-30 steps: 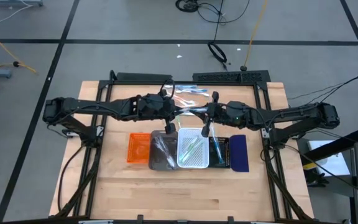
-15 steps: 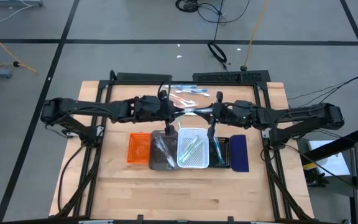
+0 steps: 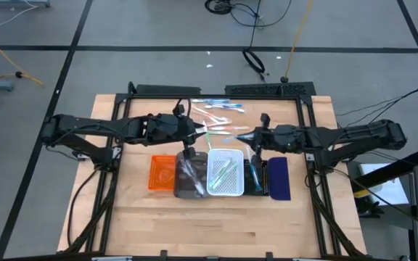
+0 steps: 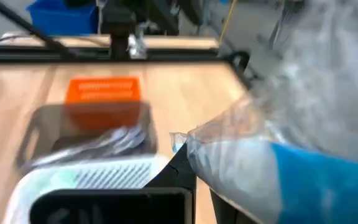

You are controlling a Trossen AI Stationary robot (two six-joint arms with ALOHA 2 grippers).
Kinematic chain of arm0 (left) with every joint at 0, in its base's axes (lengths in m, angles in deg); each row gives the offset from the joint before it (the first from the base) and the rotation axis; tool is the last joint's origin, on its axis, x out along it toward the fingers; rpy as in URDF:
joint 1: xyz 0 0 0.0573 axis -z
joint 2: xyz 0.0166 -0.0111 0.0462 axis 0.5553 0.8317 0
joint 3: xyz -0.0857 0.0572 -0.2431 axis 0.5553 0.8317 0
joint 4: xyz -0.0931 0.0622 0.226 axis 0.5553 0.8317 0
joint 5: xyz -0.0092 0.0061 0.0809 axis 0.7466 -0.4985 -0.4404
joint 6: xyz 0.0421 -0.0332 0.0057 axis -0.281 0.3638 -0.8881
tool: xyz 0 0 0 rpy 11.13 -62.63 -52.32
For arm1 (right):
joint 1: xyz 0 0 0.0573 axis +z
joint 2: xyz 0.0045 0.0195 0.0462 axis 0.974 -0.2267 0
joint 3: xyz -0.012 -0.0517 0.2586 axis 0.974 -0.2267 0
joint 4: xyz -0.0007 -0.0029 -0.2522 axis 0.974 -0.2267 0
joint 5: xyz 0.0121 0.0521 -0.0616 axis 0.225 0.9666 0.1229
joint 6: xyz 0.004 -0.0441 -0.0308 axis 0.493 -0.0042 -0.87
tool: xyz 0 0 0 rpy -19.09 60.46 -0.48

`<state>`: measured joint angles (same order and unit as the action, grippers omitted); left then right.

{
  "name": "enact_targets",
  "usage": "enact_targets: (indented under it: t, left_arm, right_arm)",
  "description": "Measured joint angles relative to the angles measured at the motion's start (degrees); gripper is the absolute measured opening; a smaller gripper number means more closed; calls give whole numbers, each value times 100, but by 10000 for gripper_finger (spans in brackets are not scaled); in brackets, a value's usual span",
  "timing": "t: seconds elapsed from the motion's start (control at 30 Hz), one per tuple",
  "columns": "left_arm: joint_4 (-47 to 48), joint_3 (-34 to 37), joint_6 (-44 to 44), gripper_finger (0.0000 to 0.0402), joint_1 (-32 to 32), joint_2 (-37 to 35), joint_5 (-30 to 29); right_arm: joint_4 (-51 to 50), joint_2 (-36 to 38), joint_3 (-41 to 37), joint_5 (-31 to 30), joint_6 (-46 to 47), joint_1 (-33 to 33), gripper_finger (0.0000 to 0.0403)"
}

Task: Pick & Place Toothbrushes
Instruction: Put the blue toothbrush into the right black bin

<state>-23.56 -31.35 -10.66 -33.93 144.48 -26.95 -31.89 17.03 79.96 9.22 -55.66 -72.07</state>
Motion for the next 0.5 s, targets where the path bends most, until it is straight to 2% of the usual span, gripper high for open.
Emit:
enact_targets:
  t: [0.23,0.5]
  left_arm:
    - [330,0,136,122,-3,40,1]
    - [315,0,138,122,-3,39,2]
  right_arm:
    - [-1374,310,1,34,1014,421,11]
    - [-2536,604,4,929,2345,580,11]
